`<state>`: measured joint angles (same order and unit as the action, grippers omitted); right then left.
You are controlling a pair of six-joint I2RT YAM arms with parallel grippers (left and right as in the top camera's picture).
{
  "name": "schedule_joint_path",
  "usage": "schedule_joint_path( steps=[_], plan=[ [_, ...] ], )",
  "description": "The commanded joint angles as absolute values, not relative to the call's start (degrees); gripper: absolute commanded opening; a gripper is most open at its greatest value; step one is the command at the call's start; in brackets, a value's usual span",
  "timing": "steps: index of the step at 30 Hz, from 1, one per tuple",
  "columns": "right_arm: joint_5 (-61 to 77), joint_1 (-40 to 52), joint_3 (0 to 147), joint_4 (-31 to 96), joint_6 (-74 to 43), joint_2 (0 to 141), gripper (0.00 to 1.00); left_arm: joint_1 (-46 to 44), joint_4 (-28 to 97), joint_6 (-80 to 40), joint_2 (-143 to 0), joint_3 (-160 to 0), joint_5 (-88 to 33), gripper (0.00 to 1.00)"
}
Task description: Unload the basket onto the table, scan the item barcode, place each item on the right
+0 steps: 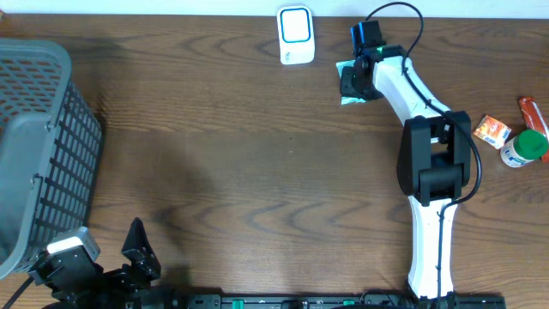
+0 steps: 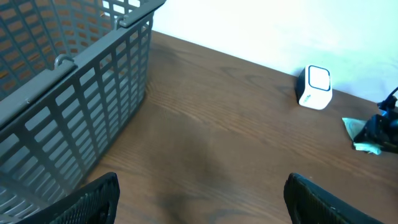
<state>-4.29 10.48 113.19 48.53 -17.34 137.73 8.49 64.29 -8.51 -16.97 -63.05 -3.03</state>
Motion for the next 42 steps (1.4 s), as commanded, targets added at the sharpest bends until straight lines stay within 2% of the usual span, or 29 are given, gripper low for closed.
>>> schedule_joint_path(
  steps=[1, 13, 17, 22, 23, 25, 26, 27, 28, 34, 38, 42],
  plan=[
    [-4.3, 8.9, 117.2, 53.2, -17.1, 137.0, 0.41, 8.3, 64.3, -7.6, -16.7, -63.2, -2.8, 0.85],
    [-18.3, -3.4, 119.0, 78.7, -17.3, 131.4, 0.38, 8.3, 64.3, -7.6, -16.7, -63.2, -2.8, 0.85],
    [-23.7, -9.6, 118.4, 81.2, -20.0, 131.4, 0.38, 8.3, 64.3, -7.6, -16.7, -63.2, -2.8, 0.85],
    [-22.1, -15.8, 118.4, 79.5, -21.4, 131.4, 0.35, 8.3, 64.3, -7.6, -16.7, -63.2, -2.8, 0.85],
    [-21.0, -16.6, 118.4, 79.2, -21.4, 131.4, 0.37, 8.3, 64.3, -7.6, -16.7, -63.2, -2.8, 0.85],
    [-18.4, -17.6, 118.4, 78.5, -21.3, 131.4, 0.58, 8.3, 64.3, -7.6, -16.7, -63.2, -2.8, 0.85],
    [-17.0, -18.0, 118.4, 78.1, -20.9, 131.3, 0.71, 8.3, 64.3, -7.6, -16.7, -63.2, -2.8, 0.85],
    [-15.1, -18.3, 118.5, 77.5, -19.8, 131.3, 0.95, 8.3, 64.3, -7.6, -16.7, -63.2, -2.8, 0.85],
    [-14.1, -18.4, 118.7, 77.5, -19.2, 131.2, 0.99, 8.3, 64.3, -7.6, -16.7, -63.2, -2.8, 0.85],
    [-2.0, -18.5, 123.7, 80.5, -17.5, 126.1, 0.99, 8.3, 64.3, -7.6, -16.7, -63.2, -2.8, 0.85],
    [4.7, -18.4, 126.4, 80.6, -16.6, 115.1, 0.99, 8.3, 64.3, -7.6, -16.7, -63.2, -2.8, 0.85],
    [3.1, -17.5, 126.6, 78.9, -13.5, 99.0, 0.99, 8.3, 64.3, -7.6, -16.7, -63.2, -2.8, 0.85]
  ],
)
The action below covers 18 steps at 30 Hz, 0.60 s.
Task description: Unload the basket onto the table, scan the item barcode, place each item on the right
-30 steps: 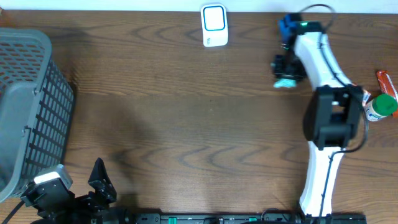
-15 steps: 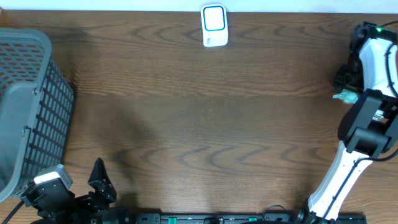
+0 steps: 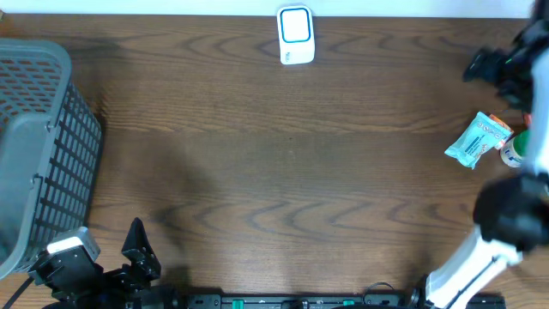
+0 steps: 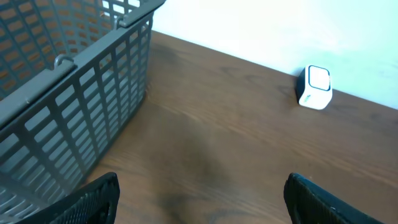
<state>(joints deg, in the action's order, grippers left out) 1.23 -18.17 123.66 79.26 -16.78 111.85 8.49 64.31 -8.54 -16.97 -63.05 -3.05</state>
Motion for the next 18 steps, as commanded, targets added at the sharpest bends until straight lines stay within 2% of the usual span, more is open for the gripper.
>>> schedule_joint_path(
  steps=[1, 6, 12, 18],
  plan=[
    [2.0, -17.1, 126.6, 78.0, -12.0, 94.9, 0.99, 8.3, 64.3, -7.6, -16.7, -63.2, -2.8, 0.85],
    [1.0, -16.7, 126.6, 64.9, -9.6, 74.0, 0.99, 8.3, 64.3, -7.6, -16.7, -63.2, -2.8, 0.85],
    [1.2, -16.7, 126.6, 45.2, -9.5, 59.9, 0.99, 8.3, 64.3, -7.6, -16.7, -63.2, -2.8, 0.85],
    [1.0, -11.1, 125.6, 47.7, -9.1, 54.4, 0.99, 8.3, 64.3, -7.6, -16.7, -63.2, -2.8, 0.85]
  ],
)
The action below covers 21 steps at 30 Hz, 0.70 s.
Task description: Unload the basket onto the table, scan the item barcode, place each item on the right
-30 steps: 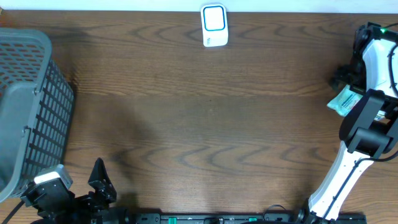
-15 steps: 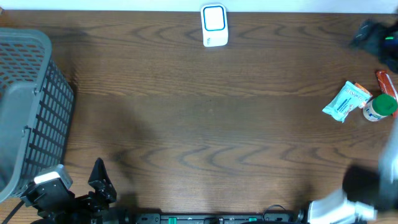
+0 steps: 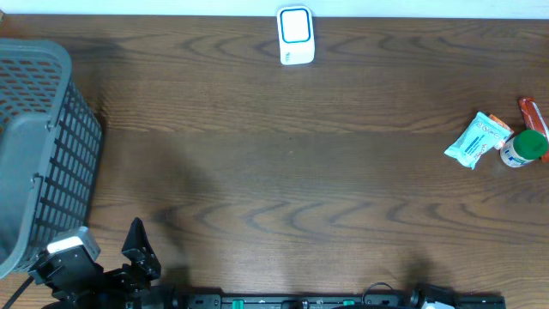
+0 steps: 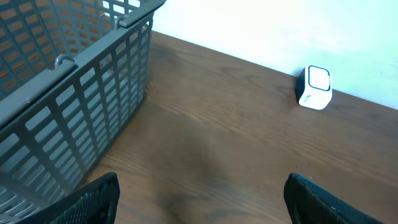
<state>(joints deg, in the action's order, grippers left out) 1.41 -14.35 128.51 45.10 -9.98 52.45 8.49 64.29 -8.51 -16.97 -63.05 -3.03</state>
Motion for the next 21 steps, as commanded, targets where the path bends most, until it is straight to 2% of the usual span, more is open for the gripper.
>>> schedule_joint_path(
  steps=[1, 8, 16, 21],
  plan=[
    [0.8, -8.7, 124.3, 48.8, -9.1, 53.2, 0.99, 8.3, 64.3, -7.6, -16.7, -63.2, -2.8, 0.85],
    [0.3, 1.7, 105.5, 43.9, -9.1, 42.6, 0.99, 8.3, 64.3, -7.6, -16.7, -63.2, -2.8, 0.85],
    [2.1, 1.8, 81.6, 32.2, -11.3, 31.0, 0.99, 8.3, 64.3, -7.6, -16.7, -63.2, -2.8, 0.85],
    [2.1, 0.2, 74.3, 30.0, -11.5, 26.3, 0.99, 8.3, 64.5, -7.6, -16.7, -63.1, -2.8, 0.85]
  ],
)
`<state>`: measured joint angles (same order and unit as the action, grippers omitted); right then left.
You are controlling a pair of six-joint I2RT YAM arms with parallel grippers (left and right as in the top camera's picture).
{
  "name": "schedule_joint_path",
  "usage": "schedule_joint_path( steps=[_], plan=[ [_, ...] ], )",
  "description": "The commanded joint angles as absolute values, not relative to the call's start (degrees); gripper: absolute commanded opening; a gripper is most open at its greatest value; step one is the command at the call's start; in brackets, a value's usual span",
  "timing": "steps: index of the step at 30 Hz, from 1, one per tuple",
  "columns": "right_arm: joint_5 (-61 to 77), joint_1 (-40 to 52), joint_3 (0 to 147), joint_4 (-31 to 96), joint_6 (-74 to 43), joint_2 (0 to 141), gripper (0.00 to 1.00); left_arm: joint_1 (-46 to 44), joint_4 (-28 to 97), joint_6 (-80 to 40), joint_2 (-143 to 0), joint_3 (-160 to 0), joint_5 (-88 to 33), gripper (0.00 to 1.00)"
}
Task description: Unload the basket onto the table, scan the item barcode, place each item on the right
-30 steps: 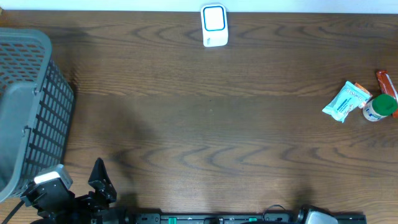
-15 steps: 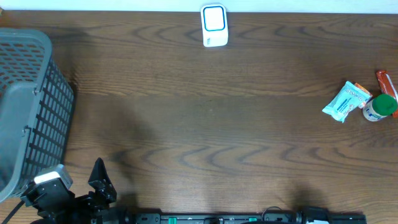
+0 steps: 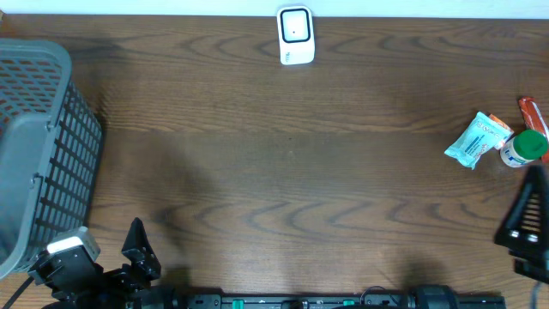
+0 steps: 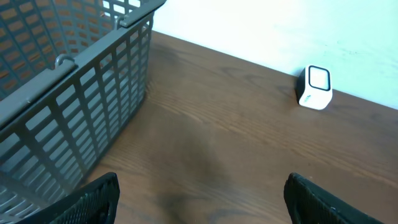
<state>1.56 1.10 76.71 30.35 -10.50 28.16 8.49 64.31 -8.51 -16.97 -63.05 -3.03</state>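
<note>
The white scanner (image 3: 294, 36) with a blue-framed window stands at the table's back edge; the left wrist view shows the scanner (image 4: 315, 87) too. A teal packet (image 3: 475, 141) lies flat at the far right, free of any gripper. My right gripper (image 3: 525, 226) is a dark shape at the right edge, below the packet and apart from it; its jaws cannot be made out. My left gripper (image 3: 137, 247) rests at the front left. In the wrist view this gripper (image 4: 199, 190) is open with nothing between its fingers (image 4: 93, 198).
A grey slatted basket (image 3: 39, 146) fills the left side and shows as a basket (image 4: 68, 93) in the left wrist view. A green-capped white bottle (image 3: 524, 148) and a red-orange item (image 3: 532, 112) lie just right of the packet.
The right arm, out of the overhead view before, now shows as a dark shape at the right edge below the packet. The packet, scanner and left gripper have not moved.
My right gripper first held the teal packet beside the scanner at the back. Then the packet lay at the far right by the bottle, with the arm blurred at the right edge. The arm was then out of view, and now shows low on the right.
</note>
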Motion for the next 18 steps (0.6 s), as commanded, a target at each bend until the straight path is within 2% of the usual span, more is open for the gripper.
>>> schedule_joint_path(
  steps=[1, 9, 18],
  plan=[
    [2.1, -0.5, 73.4, 30.0, -11.5, 25.4, 0.99, 8.3, 64.5, -7.6, -16.7, -63.0, -2.8, 0.85],
    [15.7, -9.5, 68.7, 33.2, -11.7, 17.6, 0.99, 8.3, 64.5, -7.6, -11.4, -55.3, -2.8, 0.85],
    [18.4, -8.2, 68.4, 35.9, -11.8, 16.2, 0.99, 8.3, 62.0, -7.6, -3.5, -39.4, -2.8, 0.85]
  ],
)
